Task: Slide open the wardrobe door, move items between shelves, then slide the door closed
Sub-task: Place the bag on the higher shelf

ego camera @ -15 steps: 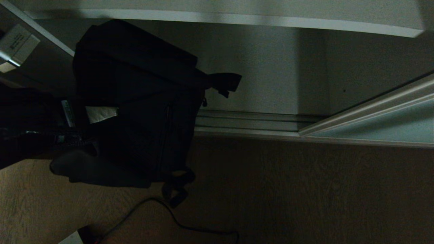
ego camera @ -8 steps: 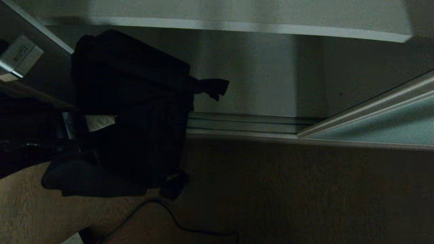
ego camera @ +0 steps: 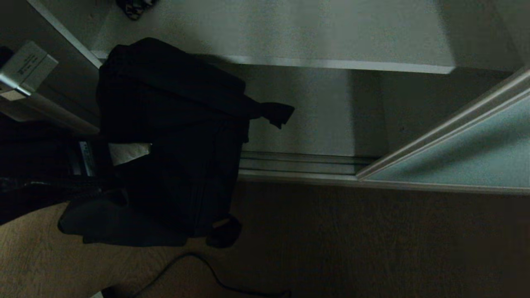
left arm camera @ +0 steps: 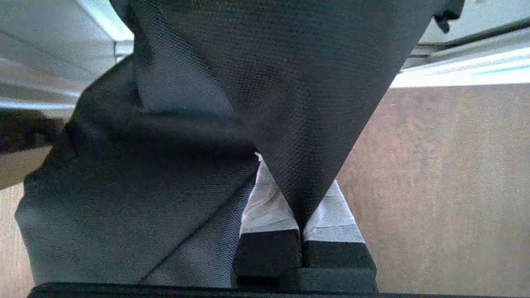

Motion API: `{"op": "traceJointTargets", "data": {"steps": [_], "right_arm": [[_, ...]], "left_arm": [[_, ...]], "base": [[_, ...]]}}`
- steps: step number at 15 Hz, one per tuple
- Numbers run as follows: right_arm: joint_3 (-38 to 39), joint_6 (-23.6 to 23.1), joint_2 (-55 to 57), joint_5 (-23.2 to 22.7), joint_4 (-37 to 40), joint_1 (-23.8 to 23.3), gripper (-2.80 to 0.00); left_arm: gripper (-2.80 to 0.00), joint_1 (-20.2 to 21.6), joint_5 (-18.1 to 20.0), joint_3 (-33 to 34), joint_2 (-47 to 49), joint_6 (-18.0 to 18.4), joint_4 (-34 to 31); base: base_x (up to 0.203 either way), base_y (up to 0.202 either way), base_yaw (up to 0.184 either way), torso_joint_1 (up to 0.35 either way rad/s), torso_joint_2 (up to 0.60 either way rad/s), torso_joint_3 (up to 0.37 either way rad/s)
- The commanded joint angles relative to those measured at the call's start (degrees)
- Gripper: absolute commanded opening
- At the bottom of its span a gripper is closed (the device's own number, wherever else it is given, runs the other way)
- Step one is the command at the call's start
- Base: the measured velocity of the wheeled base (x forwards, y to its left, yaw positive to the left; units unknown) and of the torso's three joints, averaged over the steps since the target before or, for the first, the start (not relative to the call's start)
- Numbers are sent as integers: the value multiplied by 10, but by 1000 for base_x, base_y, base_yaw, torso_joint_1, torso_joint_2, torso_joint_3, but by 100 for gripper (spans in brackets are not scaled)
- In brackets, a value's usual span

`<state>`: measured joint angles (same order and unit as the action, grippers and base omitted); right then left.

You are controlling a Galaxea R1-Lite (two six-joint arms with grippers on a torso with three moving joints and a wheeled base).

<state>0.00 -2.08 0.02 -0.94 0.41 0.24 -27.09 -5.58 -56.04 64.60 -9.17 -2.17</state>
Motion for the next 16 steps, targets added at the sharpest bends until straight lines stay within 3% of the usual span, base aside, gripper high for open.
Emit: {"op": "traceJointTargets", "data": {"steps": [1, 16], "right_arm": [[0, 0, -1, 0, 0, 0, -280], [0, 0, -1, 0, 0, 0, -280]], "left_arm": [[-280, -6, -1, -1, -3, -1, 1], [-280, -59, 3, -98, 16, 27, 6]], "base": [[0, 0, 0, 6, 1, 195], [0, 0, 0, 3, 2, 204]]}}
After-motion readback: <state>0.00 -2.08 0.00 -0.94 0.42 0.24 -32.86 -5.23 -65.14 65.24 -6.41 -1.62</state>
